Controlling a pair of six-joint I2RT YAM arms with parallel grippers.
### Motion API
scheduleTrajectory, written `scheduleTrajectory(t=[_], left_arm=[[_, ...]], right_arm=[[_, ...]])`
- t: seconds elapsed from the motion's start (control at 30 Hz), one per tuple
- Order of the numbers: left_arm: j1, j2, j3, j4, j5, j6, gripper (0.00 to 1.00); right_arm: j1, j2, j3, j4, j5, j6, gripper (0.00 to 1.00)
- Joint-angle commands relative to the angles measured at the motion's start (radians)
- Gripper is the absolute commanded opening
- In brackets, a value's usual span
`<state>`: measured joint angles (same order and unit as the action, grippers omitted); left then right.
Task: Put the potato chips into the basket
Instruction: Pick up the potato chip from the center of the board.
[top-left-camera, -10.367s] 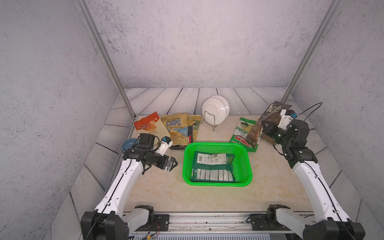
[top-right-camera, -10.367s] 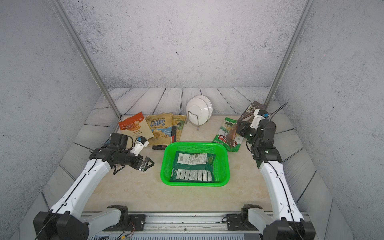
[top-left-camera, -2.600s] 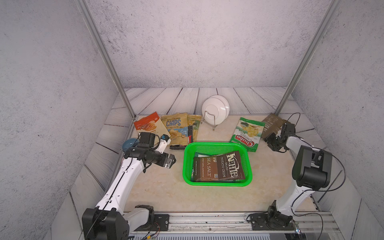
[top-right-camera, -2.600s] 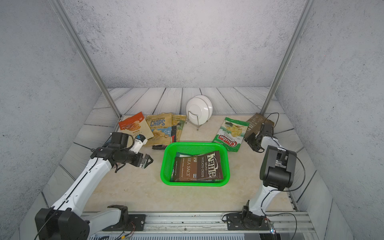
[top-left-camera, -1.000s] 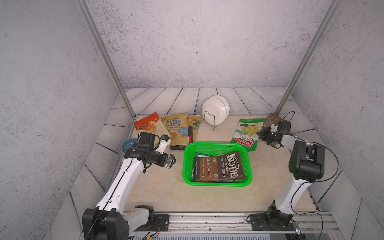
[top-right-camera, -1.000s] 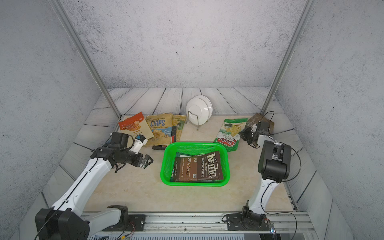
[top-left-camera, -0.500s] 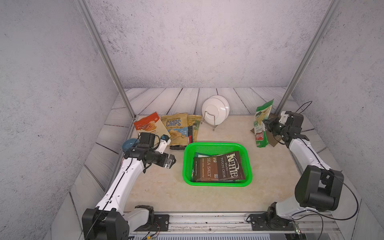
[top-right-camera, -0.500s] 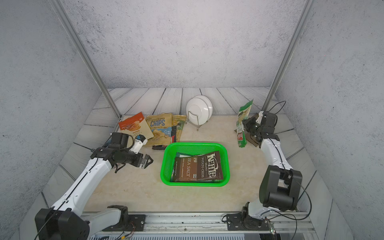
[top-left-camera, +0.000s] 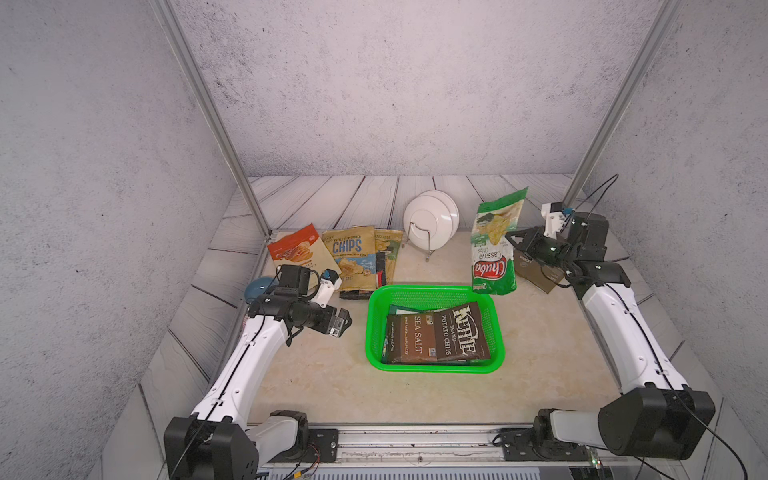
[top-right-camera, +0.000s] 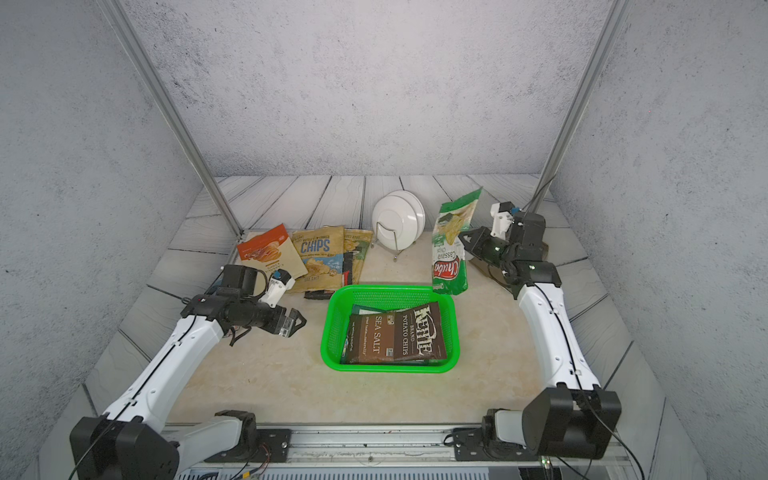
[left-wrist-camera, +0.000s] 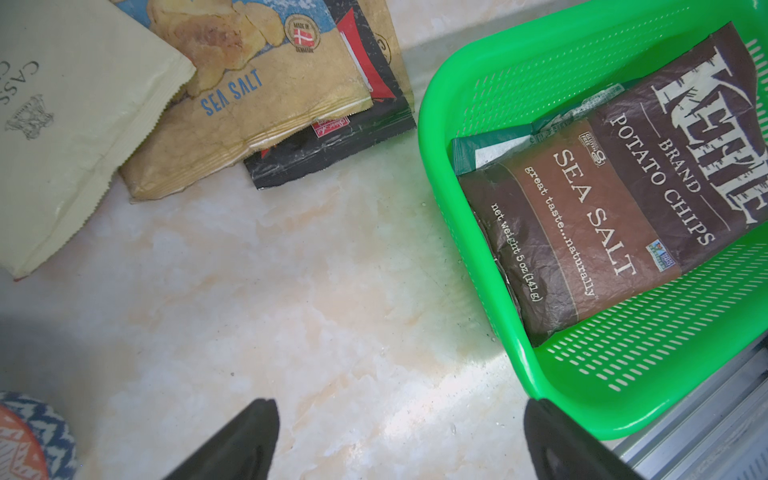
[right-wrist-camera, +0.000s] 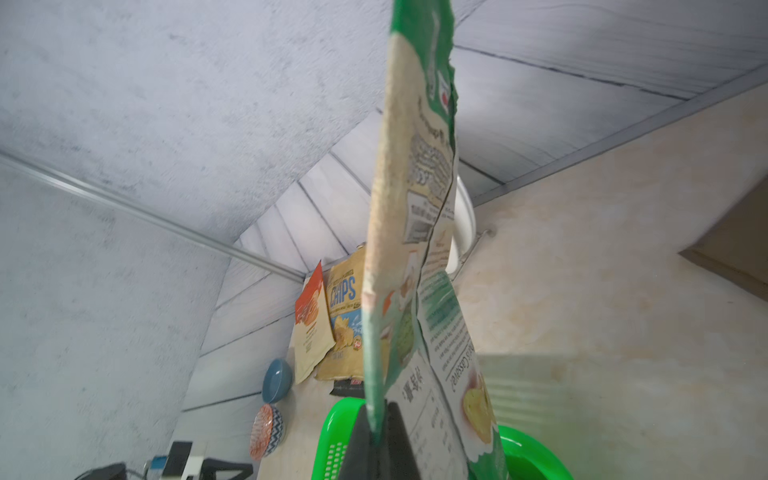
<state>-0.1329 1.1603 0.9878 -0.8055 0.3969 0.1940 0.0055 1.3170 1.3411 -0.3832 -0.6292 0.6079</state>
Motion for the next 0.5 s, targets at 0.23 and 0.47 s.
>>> scheduleTrajectory(t=[0.23, 0.47], left_arm=[[0.003, -0.008, -0.01, -0.011, 0.016, 0.004, 0.99], [0.002, -0.007, -0.009, -0.011, 0.018, 0.004, 0.99]], right_arm=[[0.198, -0.051, 0.179, -0.378, 0.018, -0.319, 0.0], [0.377, 0.023, 0.28, -0.594, 0.231, -0.511, 0.0]])
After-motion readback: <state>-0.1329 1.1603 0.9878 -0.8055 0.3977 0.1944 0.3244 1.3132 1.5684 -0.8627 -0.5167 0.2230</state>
